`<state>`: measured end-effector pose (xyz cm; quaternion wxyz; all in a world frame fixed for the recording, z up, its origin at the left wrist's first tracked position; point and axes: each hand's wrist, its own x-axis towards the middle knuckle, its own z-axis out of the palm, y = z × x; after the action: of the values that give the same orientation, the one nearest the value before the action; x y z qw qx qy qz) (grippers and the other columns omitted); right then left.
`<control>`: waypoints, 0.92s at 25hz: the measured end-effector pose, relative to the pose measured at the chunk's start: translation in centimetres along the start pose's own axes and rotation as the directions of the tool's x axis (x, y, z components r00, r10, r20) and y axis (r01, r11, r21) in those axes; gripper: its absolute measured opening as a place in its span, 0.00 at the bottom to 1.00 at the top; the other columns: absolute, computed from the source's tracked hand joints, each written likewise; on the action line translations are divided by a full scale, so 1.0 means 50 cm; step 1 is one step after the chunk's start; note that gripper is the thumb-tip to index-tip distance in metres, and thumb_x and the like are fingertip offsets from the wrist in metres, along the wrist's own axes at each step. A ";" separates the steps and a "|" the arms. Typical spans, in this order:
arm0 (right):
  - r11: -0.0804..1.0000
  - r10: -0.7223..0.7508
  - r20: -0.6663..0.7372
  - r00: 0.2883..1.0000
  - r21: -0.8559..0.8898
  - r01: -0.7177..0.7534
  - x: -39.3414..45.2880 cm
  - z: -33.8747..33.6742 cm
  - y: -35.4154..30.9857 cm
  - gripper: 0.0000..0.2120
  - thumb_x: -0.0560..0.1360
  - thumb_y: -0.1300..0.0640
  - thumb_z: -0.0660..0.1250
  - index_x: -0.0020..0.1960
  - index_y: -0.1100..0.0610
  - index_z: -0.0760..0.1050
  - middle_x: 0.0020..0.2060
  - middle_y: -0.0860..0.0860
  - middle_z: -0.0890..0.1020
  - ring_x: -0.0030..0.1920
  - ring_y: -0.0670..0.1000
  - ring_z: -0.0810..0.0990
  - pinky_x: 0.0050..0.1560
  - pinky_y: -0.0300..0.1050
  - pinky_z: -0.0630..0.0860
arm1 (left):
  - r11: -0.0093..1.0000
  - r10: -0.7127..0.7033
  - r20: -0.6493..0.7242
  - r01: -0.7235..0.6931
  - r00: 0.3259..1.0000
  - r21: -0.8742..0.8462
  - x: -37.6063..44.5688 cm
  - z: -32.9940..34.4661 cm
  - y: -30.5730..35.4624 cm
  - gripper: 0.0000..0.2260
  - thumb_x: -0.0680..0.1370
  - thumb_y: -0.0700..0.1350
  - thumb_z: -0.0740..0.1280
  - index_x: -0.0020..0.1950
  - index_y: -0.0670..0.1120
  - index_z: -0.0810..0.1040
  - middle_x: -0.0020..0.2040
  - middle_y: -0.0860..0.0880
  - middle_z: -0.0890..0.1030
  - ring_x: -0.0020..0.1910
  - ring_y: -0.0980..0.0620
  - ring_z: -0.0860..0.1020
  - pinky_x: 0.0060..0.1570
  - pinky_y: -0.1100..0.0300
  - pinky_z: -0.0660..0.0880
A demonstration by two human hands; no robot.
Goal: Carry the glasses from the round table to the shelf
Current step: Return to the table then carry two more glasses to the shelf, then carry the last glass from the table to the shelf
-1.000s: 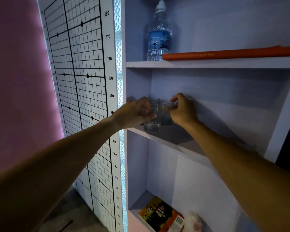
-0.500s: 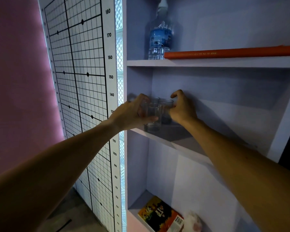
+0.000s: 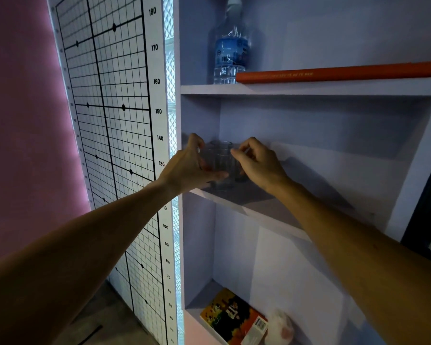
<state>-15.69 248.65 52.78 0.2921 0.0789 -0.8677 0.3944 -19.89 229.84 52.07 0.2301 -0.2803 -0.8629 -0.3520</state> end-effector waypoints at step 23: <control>0.867 -0.446 0.200 0.872 -0.144 0.476 -0.115 0.146 -0.093 0.12 0.72 0.51 0.70 0.35 0.50 0.69 0.27 0.44 0.73 0.28 0.47 0.71 0.31 0.37 0.66 | 0.968 -0.212 -0.059 0.218 0.975 0.125 -0.191 -0.063 -0.155 0.14 0.78 0.58 0.66 0.39 0.49 0.76 0.32 0.53 0.83 0.31 0.58 0.82 0.36 0.61 0.78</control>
<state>-12.51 239.64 48.70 0.3136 0.2877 -0.8775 0.2212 -17.25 219.84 44.73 0.2279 -0.1614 -0.9040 -0.3237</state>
